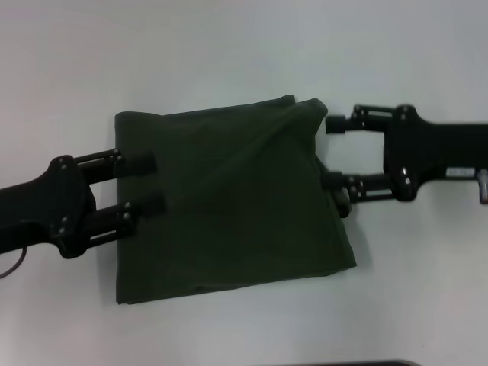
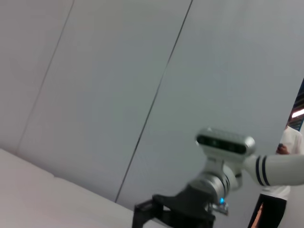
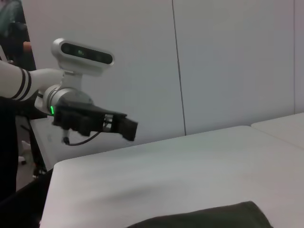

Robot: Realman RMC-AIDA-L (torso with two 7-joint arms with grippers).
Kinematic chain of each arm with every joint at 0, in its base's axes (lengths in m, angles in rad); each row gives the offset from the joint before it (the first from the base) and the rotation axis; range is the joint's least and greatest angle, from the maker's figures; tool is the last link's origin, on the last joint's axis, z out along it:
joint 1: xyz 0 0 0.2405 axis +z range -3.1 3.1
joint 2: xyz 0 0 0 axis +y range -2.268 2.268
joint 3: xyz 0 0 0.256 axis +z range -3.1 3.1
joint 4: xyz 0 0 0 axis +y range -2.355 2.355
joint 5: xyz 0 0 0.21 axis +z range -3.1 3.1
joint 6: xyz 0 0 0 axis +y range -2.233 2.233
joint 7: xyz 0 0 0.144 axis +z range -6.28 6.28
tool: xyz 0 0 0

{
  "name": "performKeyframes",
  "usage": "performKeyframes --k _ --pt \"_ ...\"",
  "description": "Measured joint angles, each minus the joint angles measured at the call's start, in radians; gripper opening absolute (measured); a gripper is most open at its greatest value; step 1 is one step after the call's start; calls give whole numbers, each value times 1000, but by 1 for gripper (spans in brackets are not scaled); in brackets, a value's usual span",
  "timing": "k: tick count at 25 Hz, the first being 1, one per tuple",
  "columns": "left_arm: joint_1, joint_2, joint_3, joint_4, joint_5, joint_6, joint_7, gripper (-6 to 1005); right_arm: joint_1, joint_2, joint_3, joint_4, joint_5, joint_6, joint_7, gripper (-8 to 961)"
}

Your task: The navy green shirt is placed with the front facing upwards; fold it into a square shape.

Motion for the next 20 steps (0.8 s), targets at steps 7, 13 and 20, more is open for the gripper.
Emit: performKeyframes --k 7,13,20 --pt "26 -7 -14 -31 -7 -16 68 588 -50 8 -3 116 54 0 -160 845" --pt "28 3 -129 -79 -9 -49 84 586 47 10 -17 406 70 101 -490 840" --pt "30 12 -209 -84 -9 -60 78 583 148 17 -27 570 79 245 -623 838"
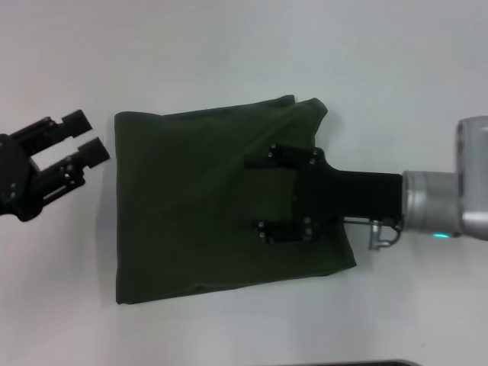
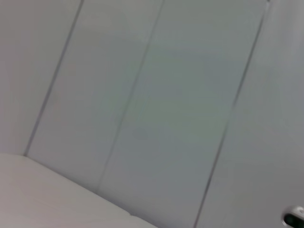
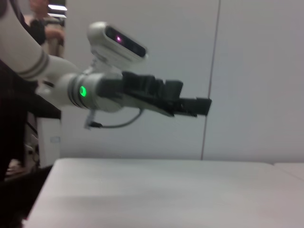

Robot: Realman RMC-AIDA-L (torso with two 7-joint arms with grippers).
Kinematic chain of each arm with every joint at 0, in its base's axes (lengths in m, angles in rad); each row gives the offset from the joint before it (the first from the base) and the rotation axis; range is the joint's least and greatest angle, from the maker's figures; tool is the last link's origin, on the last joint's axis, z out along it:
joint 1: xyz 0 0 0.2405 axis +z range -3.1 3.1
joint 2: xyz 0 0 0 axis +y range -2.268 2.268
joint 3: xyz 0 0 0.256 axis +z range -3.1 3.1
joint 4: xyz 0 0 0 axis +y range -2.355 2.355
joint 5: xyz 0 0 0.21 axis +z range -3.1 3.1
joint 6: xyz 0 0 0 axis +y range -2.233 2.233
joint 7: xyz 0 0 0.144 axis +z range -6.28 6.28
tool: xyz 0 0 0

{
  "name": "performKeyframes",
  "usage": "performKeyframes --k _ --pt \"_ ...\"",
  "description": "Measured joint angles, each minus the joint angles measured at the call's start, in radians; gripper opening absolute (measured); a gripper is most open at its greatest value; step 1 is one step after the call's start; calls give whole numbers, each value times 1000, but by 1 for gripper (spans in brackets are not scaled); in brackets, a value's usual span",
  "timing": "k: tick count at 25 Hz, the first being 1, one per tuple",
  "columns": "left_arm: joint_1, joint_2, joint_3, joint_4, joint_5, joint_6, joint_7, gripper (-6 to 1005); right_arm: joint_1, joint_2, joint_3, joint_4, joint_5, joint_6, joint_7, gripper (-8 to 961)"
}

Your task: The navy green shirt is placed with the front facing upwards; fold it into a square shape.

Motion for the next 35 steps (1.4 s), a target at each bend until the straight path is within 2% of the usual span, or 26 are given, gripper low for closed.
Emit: performKeyframes --k 5,13,18,22,29,35 --pt "-1 -8 -22 -2 1 -8 0 584 12 -1 2 38 43 157 -13 838" --pt "-8 -15 -23 -25 0 -37 -1 584 -17 -6 4 38 166 311 -10 837" --pt "-9 -15 -23 -29 -2 -40 -1 584 -5 -1 5 45 204 421 -8 837" --pt "-10 -16 -23 -29 -11 -41 -1 584 -4 -1 6 48 257 459 -5 837" --pt "-14 -17 -23 -28 -13 -44 -2 584 -2 -4 6 41 330 470 -5 837" --pt "-8 -18 -30 -28 -13 -44 -3 584 -15 -9 -5 33 323 320 -6 837"
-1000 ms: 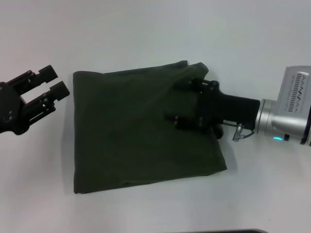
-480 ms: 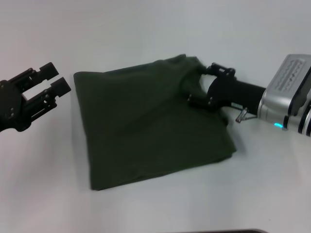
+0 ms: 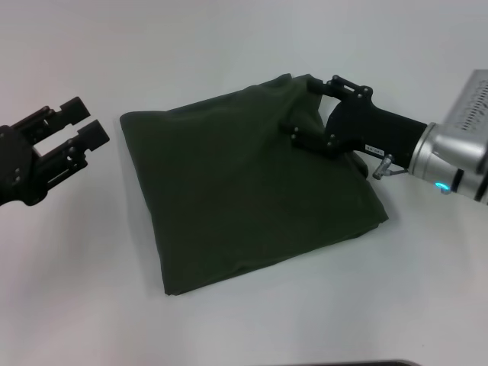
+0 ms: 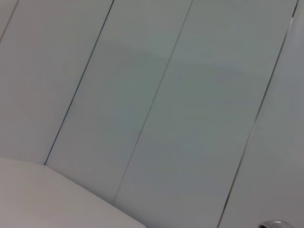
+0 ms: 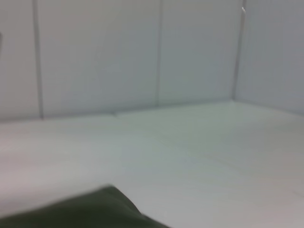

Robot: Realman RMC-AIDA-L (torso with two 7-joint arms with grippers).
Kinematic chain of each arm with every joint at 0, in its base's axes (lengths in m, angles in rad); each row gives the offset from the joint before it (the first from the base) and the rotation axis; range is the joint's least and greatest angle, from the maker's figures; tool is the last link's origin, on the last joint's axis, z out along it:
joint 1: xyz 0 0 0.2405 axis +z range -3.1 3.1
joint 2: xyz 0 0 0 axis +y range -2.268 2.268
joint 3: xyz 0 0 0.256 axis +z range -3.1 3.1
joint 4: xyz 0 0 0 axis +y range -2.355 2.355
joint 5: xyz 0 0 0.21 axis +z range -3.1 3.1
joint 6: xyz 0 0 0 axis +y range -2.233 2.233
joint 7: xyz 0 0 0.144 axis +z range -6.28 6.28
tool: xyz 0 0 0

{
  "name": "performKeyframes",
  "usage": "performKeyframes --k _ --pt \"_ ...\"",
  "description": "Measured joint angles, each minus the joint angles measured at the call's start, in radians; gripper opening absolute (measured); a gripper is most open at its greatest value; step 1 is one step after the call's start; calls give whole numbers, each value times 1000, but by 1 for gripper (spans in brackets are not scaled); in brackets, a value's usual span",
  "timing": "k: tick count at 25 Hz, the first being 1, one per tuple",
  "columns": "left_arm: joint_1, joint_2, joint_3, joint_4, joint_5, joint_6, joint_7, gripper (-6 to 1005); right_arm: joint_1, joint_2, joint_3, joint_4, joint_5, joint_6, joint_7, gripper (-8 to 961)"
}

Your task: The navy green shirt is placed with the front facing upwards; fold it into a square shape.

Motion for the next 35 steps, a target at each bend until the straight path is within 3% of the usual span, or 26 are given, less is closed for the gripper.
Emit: performKeyframes --k 6,15,27,30,35 --pt "0 -2 -18 0 -2 4 0 585 -32 -1 7 -11 7 -97 10 836" --pt "-4 -4 -17 -6 -2 7 0 583 50 7 20 25 25 127 182 836" --pt "-3 -1 -17 -11 -2 1 0 585 110 5 -10 70 13 257 251 837" --pt "-3 -1 -17 -11 -2 0 0 584 105 3 -14 65 14 231 257 838" --pt "0 -1 -18 -11 -2 0 0 583 60 3 -5 10 21 71 251 838"
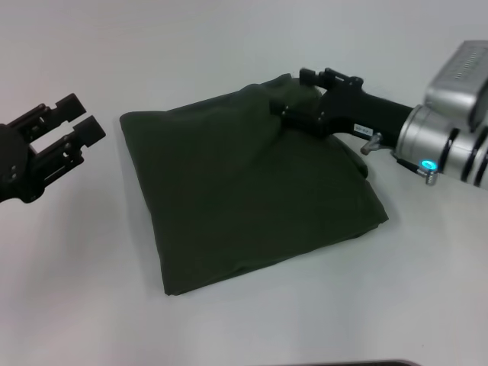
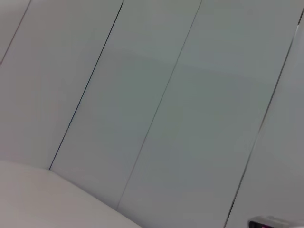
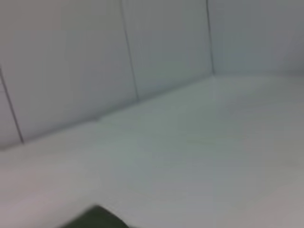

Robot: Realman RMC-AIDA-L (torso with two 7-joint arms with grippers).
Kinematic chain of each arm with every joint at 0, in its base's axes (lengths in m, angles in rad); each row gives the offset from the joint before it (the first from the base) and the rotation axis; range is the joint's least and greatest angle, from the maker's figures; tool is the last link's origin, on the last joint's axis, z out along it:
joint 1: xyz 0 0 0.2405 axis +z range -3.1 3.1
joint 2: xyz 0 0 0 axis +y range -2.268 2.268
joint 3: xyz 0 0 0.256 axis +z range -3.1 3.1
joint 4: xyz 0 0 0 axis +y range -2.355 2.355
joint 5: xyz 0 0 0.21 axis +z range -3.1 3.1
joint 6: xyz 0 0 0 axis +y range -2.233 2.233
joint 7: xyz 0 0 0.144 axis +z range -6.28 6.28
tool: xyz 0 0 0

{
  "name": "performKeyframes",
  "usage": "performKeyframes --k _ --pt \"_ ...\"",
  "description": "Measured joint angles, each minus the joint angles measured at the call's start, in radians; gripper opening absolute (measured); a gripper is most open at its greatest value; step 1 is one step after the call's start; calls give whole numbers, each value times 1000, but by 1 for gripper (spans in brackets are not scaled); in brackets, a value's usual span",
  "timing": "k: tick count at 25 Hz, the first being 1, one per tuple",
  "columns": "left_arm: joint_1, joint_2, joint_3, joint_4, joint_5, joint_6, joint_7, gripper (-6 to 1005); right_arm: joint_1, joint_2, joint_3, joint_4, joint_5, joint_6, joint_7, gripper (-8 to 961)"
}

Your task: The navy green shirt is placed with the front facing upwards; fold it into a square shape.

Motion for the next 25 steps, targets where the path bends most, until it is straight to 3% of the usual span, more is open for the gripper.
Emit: performKeyframes --k 6,16,17,21,25 --pt "0 -1 0 -1 0 3 0 585 -32 0 -48 -19 -12 -147 -78 837" --pt "0 7 10 -3 6 23 -41 587 -89 -6 -109 -54 -17 -237 -86 845" --pt "2 18 53 0 11 45 -52 588 -102 -6 -120 -65 -24 -247 -86 845" --pt "11 23 91 1 11 52 -48 589 -140 -6 -141 -87 -44 -277 -86 843" --pt "24 28 186 2 13 55 -43 590 -169 -8 -138 -99 -49 -330 -64 841"
